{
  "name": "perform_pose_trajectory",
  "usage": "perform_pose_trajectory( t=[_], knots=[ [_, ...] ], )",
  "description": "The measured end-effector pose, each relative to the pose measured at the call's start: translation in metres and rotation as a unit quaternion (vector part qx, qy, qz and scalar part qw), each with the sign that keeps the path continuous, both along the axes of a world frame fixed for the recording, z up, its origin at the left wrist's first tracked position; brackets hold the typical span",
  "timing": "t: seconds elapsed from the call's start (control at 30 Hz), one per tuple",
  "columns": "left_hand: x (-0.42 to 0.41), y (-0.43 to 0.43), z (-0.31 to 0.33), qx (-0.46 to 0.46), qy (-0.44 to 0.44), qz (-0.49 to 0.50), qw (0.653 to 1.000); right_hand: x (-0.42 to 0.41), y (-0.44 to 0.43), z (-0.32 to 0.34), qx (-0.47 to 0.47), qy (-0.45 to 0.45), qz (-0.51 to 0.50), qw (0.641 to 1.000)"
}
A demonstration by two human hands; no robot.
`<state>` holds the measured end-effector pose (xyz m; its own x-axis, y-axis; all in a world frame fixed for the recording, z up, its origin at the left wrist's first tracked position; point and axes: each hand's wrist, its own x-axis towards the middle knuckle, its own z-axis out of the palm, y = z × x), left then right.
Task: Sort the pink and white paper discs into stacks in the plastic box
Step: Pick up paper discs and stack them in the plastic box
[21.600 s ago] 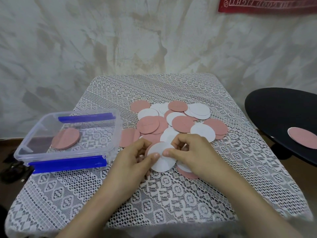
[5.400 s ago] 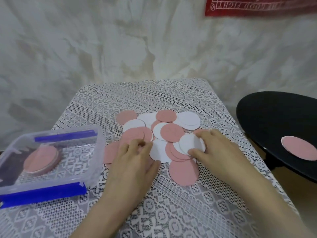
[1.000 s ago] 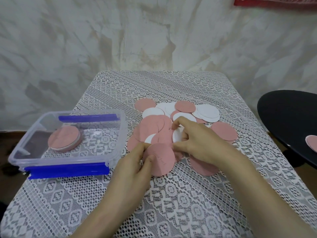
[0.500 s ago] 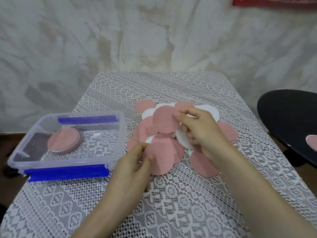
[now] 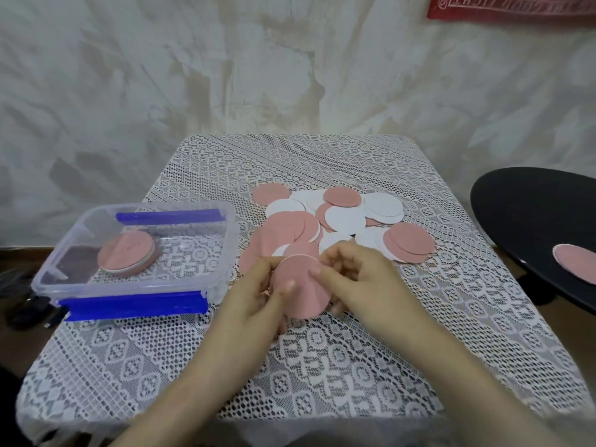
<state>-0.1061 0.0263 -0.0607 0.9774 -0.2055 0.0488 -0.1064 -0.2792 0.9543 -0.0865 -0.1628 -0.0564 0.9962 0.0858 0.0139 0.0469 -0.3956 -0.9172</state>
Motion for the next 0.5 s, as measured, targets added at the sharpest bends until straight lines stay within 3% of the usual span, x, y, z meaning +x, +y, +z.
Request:
perform_pose_trajectory(
  t=[0.13, 0.33, 0.5],
  knots=[
    [-0.006, 0.004, -0.005, 0.132, -0.130, -0.008, 0.983, -0.024, -0.007, 0.002, -0.137, -0.093, 0.021, 0.986],
    [-0.012, 0.004, -0.011, 0.205, -0.168, -0.040, 0.963, -0.046, -0.010, -0.006, -0.306, -0.109, 0.089, 0.941],
    [-0.012, 0.002, -0.008, 0.202, -0.208, -0.033, 0.956, -0.051, -0.002, 0.000, -0.279, -0.121, 0.086, 0.949]
  ],
)
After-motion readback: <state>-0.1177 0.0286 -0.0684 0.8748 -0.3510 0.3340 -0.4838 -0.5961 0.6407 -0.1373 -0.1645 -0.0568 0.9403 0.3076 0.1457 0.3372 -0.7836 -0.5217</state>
